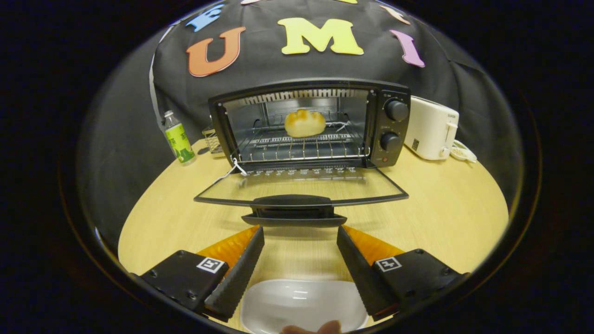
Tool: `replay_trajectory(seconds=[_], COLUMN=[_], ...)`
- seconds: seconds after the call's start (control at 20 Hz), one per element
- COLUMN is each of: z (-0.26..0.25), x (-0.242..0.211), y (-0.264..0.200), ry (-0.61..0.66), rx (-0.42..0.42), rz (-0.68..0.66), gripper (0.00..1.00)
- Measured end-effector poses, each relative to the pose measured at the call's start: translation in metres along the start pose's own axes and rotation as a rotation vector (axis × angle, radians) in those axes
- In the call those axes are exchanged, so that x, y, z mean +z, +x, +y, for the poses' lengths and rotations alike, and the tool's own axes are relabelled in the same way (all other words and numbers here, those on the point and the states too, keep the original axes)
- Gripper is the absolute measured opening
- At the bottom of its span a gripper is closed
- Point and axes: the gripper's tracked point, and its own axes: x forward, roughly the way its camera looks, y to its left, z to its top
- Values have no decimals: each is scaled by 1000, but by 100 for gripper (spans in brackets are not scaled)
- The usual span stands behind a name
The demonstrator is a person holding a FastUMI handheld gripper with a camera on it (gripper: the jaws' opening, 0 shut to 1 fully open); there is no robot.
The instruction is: Open the toaster oven, put the food inside, and close the toaster oven door.
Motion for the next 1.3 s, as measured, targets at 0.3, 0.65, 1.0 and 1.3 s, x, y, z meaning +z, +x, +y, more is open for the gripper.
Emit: replay_trajectory(seconds=[0.3,0.65,1.0,1.3], z=[4,20,26,27], x=[45,127,179,202], y=[-7,-5,-27,-108], ry=[-22,48,1,-29], rx=[-19,29,15,23], rz=[-154,-270,-396,-505], gripper=[100,100,100,100])
